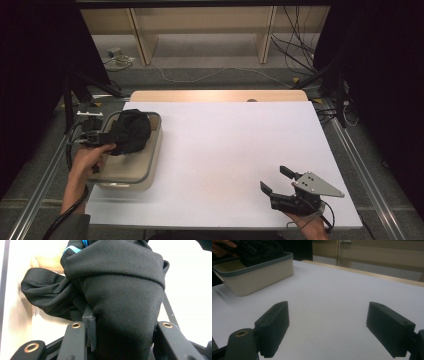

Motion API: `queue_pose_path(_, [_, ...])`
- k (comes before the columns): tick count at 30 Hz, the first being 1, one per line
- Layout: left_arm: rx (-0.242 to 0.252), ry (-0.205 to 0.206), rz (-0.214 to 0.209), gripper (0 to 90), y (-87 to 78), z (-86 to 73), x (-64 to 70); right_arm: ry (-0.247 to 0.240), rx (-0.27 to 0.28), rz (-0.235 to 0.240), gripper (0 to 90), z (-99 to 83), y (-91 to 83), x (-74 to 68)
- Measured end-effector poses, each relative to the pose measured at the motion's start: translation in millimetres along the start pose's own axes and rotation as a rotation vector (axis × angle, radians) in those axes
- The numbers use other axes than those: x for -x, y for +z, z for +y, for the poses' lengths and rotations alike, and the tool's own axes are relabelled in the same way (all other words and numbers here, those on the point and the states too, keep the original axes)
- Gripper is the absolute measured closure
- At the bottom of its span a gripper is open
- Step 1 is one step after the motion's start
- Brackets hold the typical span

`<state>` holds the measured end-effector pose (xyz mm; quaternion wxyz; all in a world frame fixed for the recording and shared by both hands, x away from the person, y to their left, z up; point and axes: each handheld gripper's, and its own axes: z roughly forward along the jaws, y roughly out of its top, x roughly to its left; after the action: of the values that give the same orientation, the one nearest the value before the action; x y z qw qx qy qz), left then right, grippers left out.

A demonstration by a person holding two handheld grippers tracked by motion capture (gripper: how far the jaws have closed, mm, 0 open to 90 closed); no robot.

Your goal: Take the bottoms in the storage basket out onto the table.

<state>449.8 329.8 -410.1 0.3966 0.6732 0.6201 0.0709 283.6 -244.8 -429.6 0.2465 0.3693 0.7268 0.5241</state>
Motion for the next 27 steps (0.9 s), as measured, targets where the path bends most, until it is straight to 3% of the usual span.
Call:
queue_pose_path(9, [0.043, 0.007, -0.029, 59.5, -10.5, 3.7, 5.1, 0.001, 0.000, -0.001, 19.3, -0.1, -0.1, 0.1])
queue_pose_path(27, [0.125, -0.017, -0.130, 59.5, -28.6, 10.0, 13.7, 0.008, 0.002, 0.001, 19.3, -0.5, 0.2, 0.3])
